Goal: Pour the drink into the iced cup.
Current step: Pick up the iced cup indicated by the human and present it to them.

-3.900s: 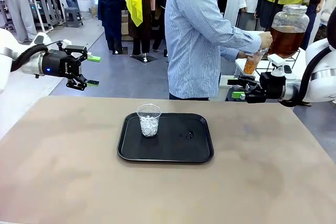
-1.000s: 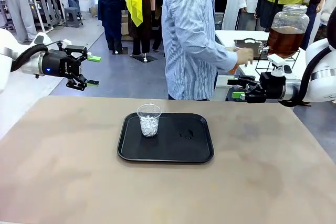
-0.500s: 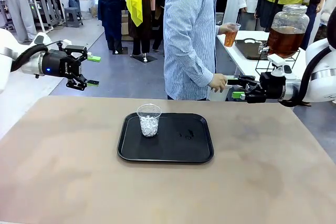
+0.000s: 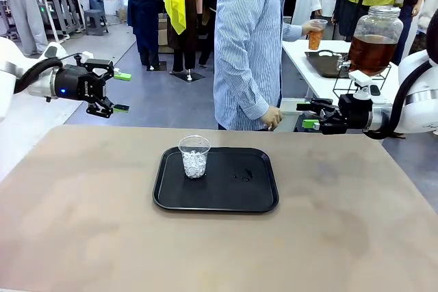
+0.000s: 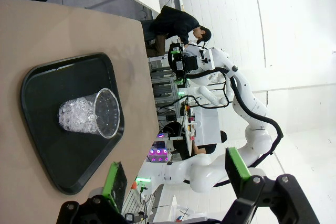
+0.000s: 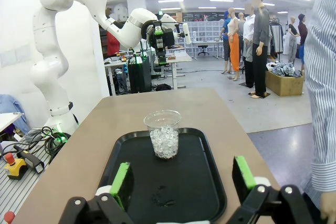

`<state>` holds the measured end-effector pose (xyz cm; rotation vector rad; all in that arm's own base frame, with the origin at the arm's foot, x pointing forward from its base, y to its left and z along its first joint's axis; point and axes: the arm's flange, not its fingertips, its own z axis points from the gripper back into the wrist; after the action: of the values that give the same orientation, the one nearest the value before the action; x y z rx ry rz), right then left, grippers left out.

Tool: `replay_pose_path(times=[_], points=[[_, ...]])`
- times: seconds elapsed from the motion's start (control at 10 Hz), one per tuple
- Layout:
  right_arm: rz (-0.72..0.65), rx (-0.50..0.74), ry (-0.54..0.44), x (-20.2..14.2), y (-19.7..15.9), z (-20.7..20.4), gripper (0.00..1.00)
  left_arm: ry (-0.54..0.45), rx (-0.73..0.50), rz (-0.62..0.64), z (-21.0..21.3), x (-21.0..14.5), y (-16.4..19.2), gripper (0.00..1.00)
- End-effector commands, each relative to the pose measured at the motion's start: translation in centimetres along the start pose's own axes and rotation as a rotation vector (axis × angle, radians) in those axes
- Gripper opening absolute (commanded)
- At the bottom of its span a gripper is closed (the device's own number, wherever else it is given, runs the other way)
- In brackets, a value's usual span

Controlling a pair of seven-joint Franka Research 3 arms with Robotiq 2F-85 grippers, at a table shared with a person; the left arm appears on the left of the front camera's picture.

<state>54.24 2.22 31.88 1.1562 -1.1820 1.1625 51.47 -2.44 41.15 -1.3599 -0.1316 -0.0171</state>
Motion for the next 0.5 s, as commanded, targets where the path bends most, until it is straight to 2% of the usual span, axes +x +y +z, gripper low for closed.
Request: replay_pose_path(times=[0.0, 0.4], points=[[0.002, 0.004, 0.0, 0.29, -0.1, -0.01, 1.0, -0.004, 0.001, -0.002, -0.04, -0.07, -0.15, 1.0], [0.002, 0.004, 0.0, 0.29, -0.1, -0.01, 1.0, -0.004, 0.001, -0.002, -0.04, -0.07, -0.15, 1.0]])
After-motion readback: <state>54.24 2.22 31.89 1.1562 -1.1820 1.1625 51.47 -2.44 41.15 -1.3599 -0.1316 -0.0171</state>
